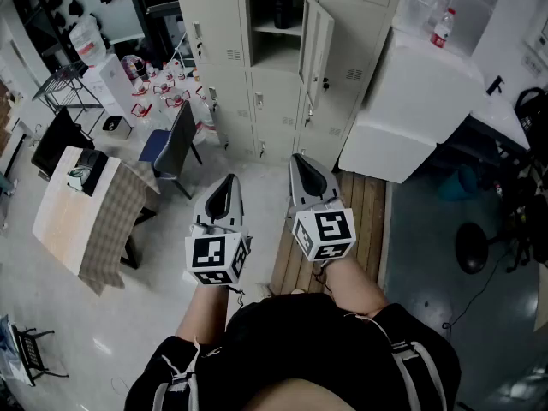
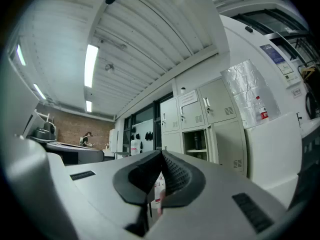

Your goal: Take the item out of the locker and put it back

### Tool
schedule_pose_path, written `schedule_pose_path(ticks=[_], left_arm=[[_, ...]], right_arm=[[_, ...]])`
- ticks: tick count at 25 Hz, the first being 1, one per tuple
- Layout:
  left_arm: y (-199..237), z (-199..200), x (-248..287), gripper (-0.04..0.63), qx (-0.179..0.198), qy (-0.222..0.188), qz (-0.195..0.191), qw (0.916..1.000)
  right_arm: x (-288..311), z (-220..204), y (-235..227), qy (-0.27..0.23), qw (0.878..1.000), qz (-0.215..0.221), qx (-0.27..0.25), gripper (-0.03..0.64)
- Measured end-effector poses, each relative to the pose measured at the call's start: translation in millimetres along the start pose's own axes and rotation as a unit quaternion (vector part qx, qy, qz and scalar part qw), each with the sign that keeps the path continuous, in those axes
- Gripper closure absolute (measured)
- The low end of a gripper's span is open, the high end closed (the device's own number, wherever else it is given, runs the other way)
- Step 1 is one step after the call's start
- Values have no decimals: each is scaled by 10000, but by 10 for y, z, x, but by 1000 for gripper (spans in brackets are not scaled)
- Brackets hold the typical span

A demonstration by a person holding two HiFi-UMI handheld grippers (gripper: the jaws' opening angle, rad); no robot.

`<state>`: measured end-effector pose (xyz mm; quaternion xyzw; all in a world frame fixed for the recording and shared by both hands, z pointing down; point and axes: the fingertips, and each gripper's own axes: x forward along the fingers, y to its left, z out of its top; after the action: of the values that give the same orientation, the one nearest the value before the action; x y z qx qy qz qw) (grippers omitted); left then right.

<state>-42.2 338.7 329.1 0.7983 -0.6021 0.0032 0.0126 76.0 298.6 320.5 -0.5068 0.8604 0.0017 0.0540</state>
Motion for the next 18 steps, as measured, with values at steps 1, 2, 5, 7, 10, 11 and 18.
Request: schedule_pose_path(ticks=[1, 2, 5, 7, 10, 11, 18], left_arm=[[14, -6, -6, 582, -4, 2, 2, 10000], [29, -11, -11, 582, -8, 2, 4, 10000], [79, -11, -5, 582, -21, -20, 7, 10000], [134, -16, 24, 582, -31, -36, 9, 10000], [246, -40, 73, 581, -49, -34, -4, 10000], [283, -45, 89, 582, -56, -40, -14, 10000], [508, -102, 235, 583, -106, -64, -188, 9997]], right_arm=[[7, -10, 15, -1, 10000, 10, 26, 604], [16, -20, 30, -3, 10000, 19, 52, 603], [60, -43, 68, -8, 9999, 40, 99, 603], [117, -51, 88, -8, 10000, 42, 80, 603], [234, -69, 136, -2, 10000, 29, 20, 603], [273, -76, 153, 2, 10000, 21, 4, 601], [520, -143, 246, 11, 9999, -106, -69, 603]])
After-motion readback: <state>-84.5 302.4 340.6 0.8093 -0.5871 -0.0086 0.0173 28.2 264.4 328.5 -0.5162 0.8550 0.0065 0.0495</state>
